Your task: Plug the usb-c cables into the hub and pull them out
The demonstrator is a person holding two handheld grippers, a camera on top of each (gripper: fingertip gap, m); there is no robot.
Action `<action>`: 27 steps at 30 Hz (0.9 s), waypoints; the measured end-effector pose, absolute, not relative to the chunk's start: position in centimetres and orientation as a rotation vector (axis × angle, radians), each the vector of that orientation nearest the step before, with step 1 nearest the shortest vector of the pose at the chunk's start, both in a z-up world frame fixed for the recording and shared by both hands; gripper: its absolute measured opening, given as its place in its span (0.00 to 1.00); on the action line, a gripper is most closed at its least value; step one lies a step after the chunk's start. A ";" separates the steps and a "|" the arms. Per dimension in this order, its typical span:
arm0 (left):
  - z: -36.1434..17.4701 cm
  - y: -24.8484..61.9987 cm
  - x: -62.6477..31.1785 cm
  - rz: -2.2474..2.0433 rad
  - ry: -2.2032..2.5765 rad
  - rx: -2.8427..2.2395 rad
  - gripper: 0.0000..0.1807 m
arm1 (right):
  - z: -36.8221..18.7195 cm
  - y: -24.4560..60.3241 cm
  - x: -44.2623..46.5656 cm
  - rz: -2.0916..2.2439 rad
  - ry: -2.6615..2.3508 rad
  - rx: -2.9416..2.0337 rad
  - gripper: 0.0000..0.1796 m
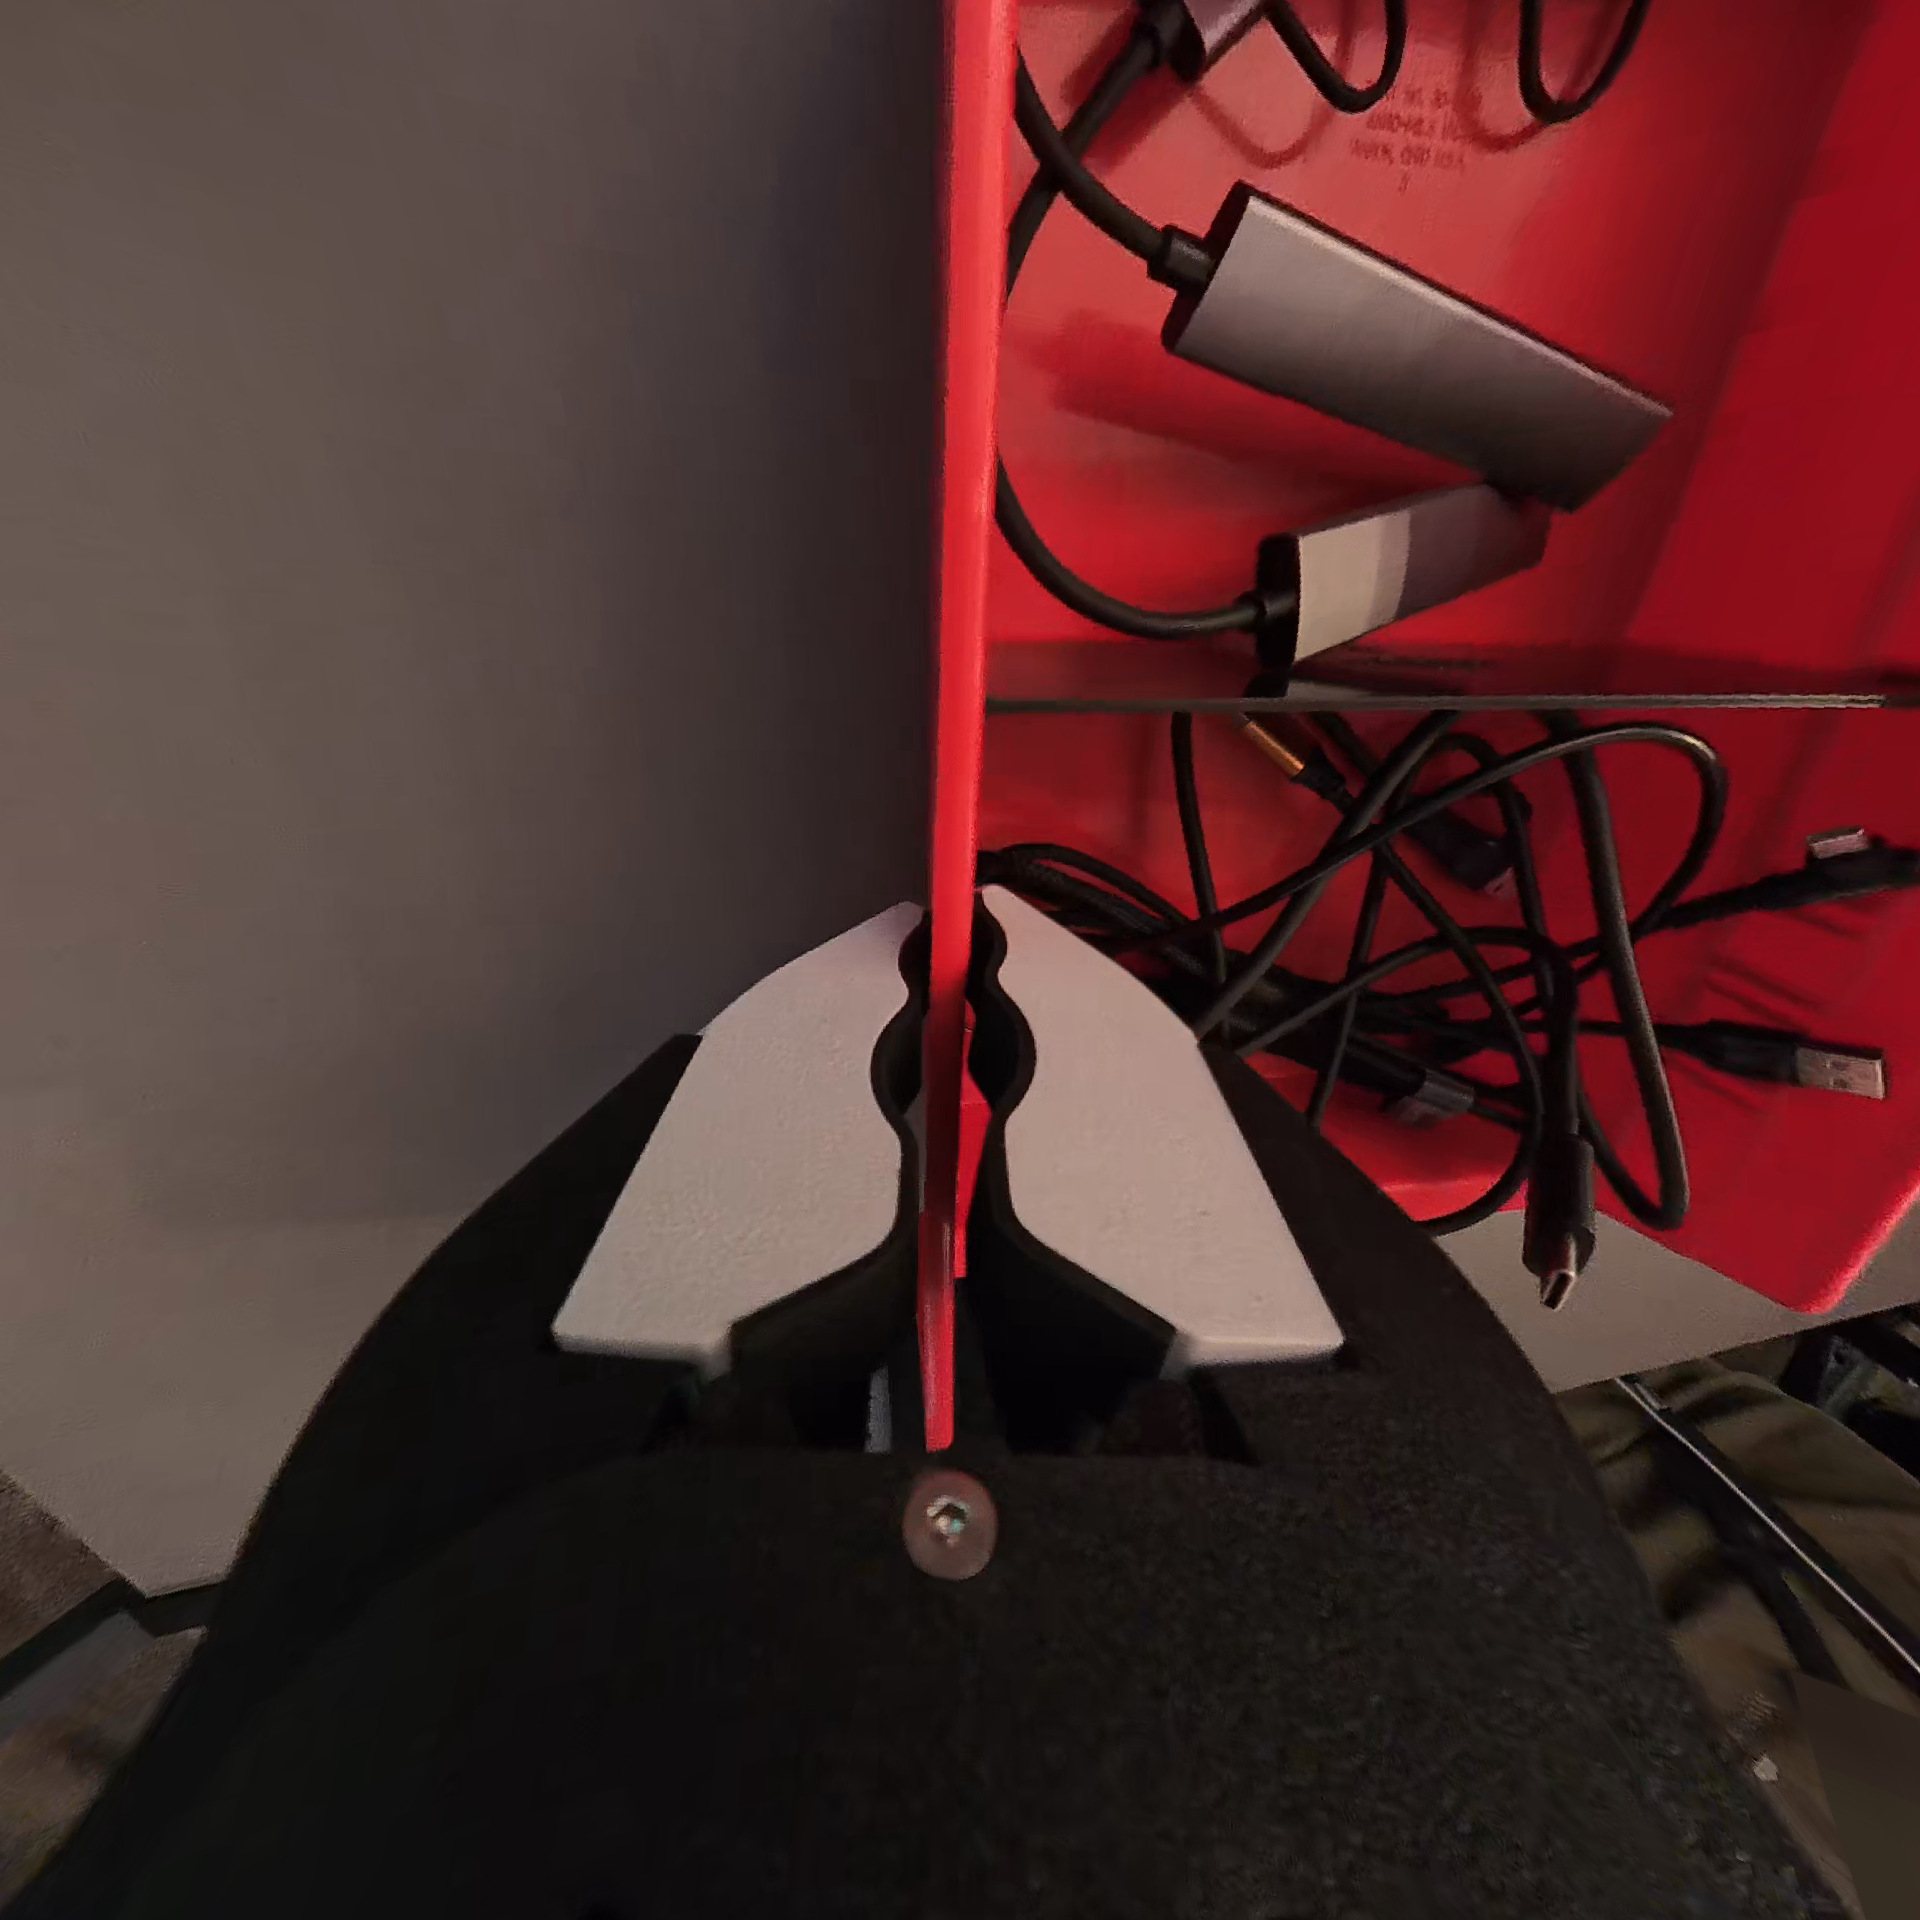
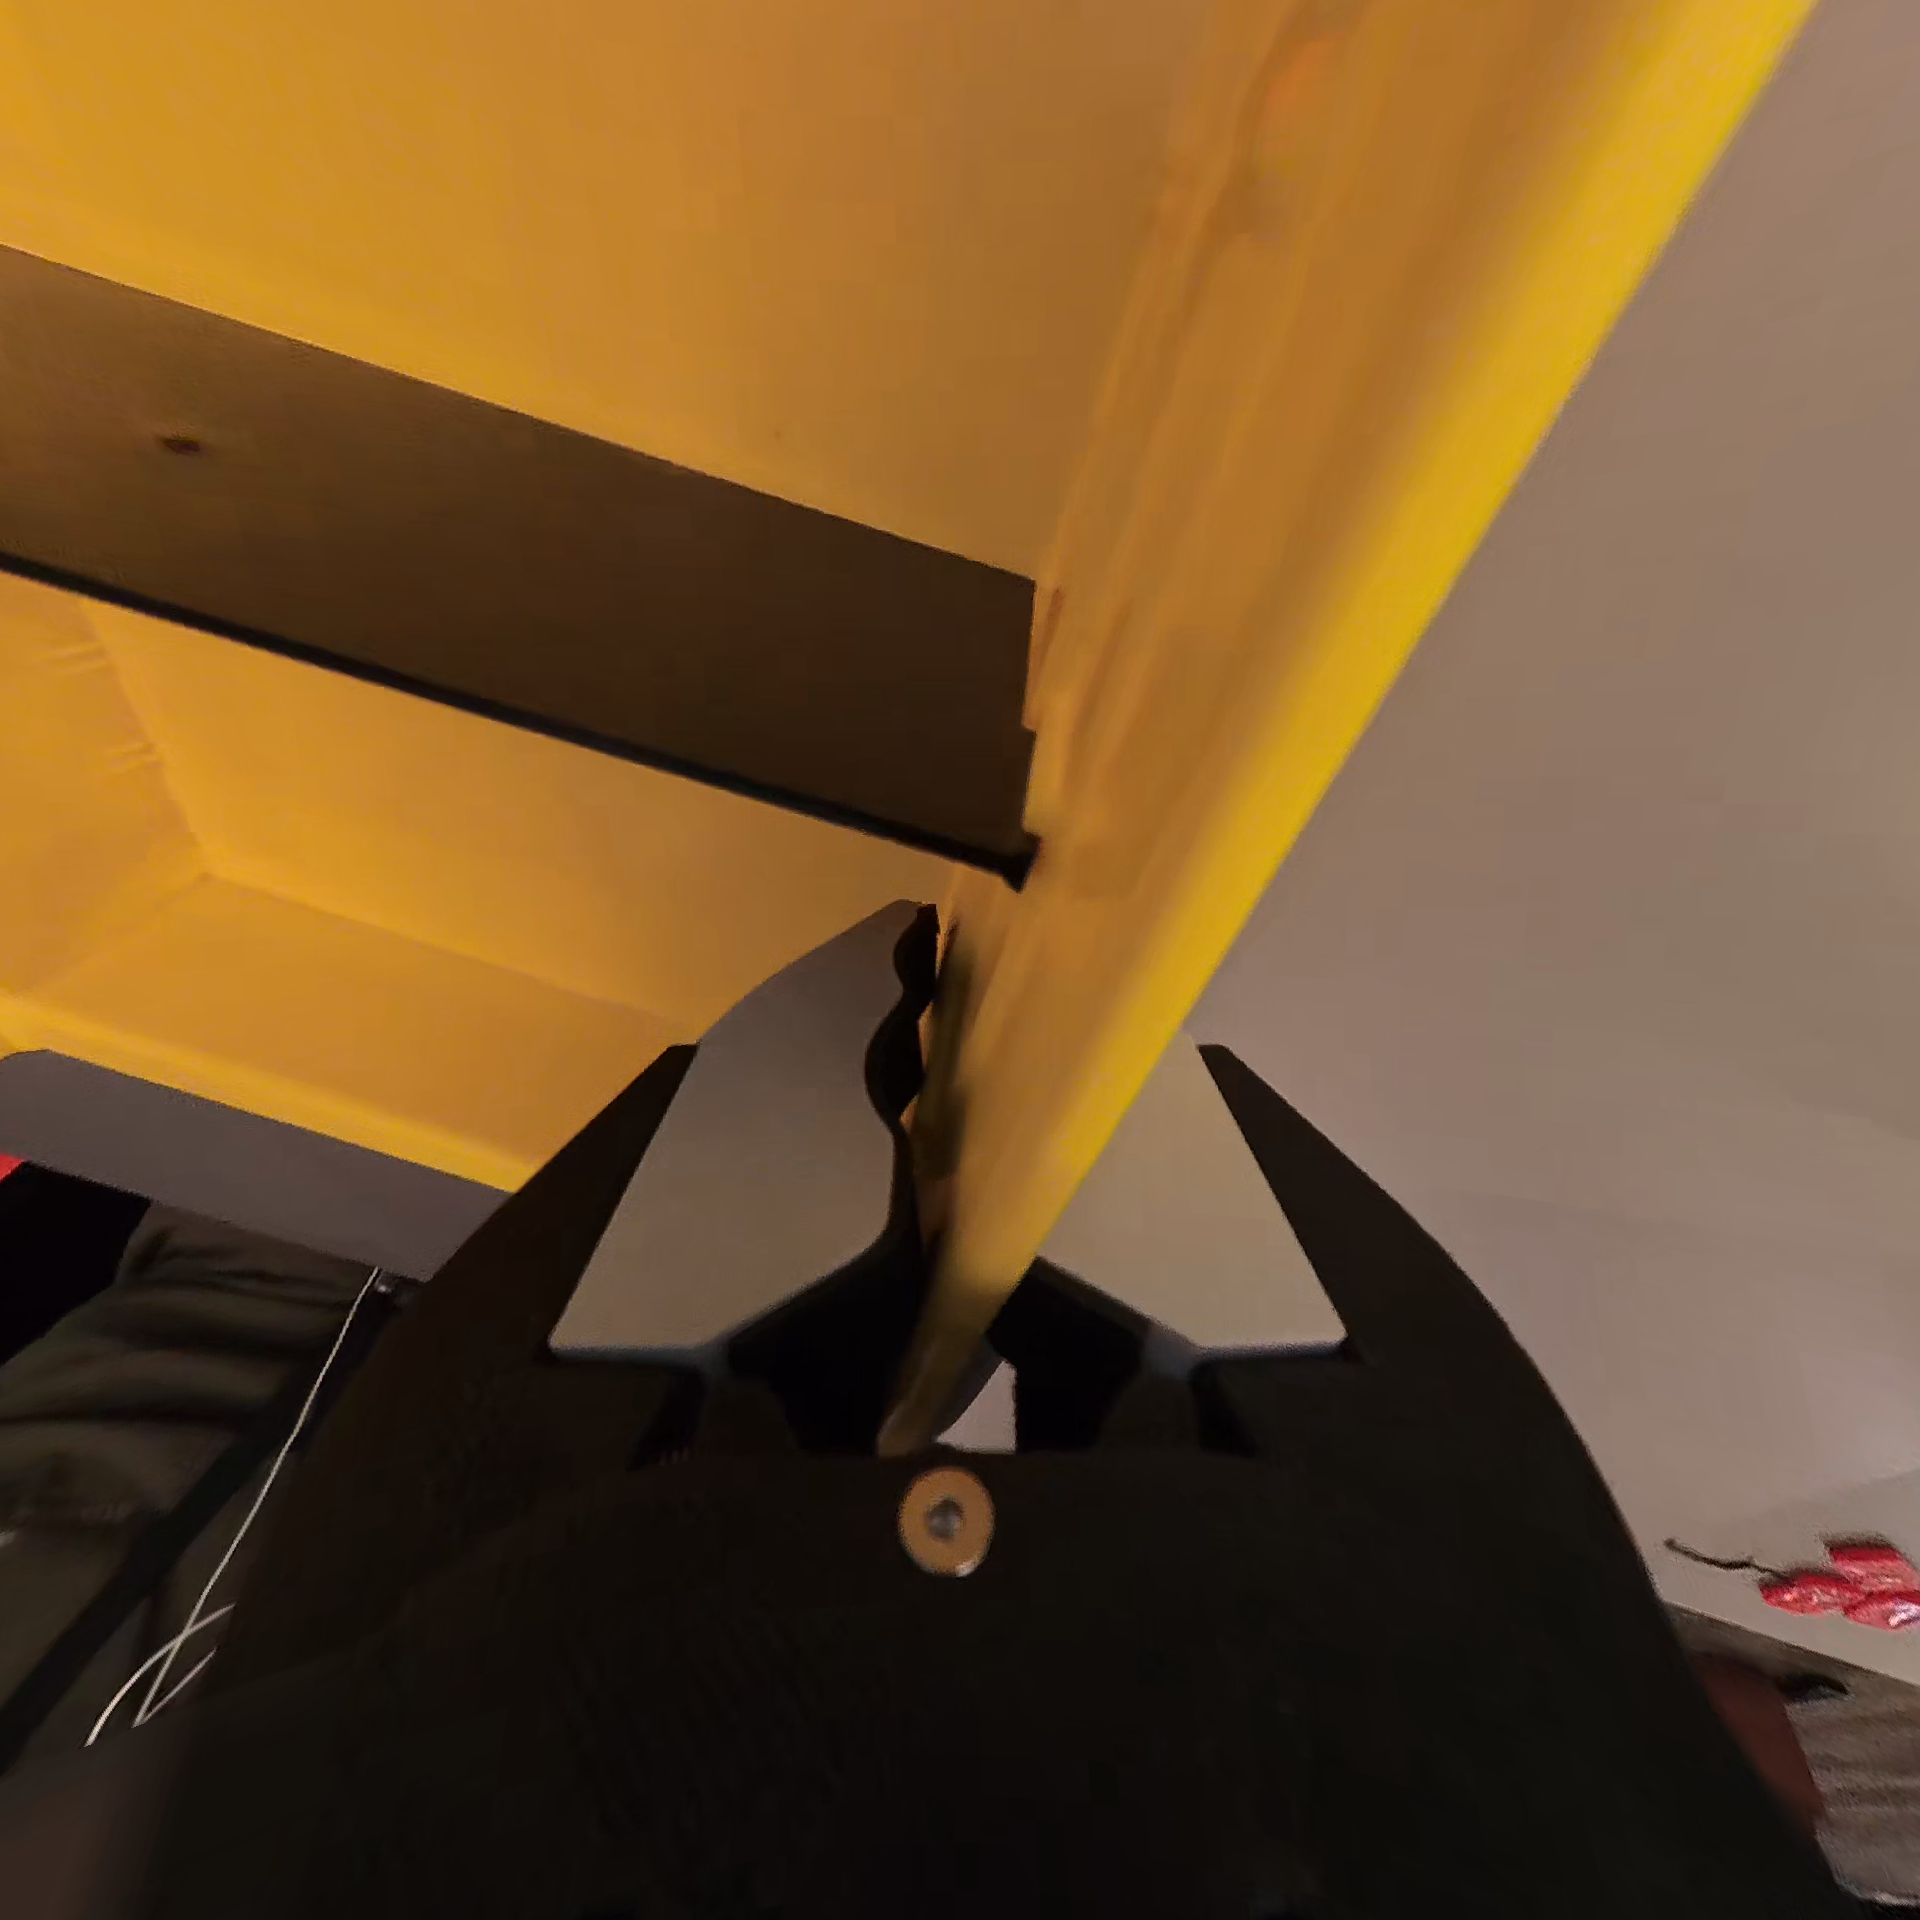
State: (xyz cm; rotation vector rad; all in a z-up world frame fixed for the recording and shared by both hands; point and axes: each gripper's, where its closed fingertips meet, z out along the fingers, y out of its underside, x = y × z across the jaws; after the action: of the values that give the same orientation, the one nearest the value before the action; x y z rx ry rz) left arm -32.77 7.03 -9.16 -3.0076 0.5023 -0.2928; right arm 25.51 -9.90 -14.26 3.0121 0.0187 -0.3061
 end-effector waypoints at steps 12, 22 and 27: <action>-9.2 5.4 -33.9 -0.351 0.453 -3.008 0.02 | -14.3 -11.6 25.3 -0.327 -0.013 2.940 0.03; -9.2 5.7 -34.1 -0.382 0.427 -2.949 0.03 | -14.2 -11.7 25.2 -0.355 0.057 2.937 0.05; -8.6 5.8 -34.7 -0.398 0.452 -2.884 0.10 | -12.8 -11.4 25.6 -0.328 0.042 3.002 0.09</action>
State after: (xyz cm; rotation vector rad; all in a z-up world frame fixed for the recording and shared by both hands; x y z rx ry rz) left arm -34.67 5.76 -8.61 -2.8842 0.4525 -0.3985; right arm 25.56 -11.36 -12.78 3.0023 0.0424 -0.3283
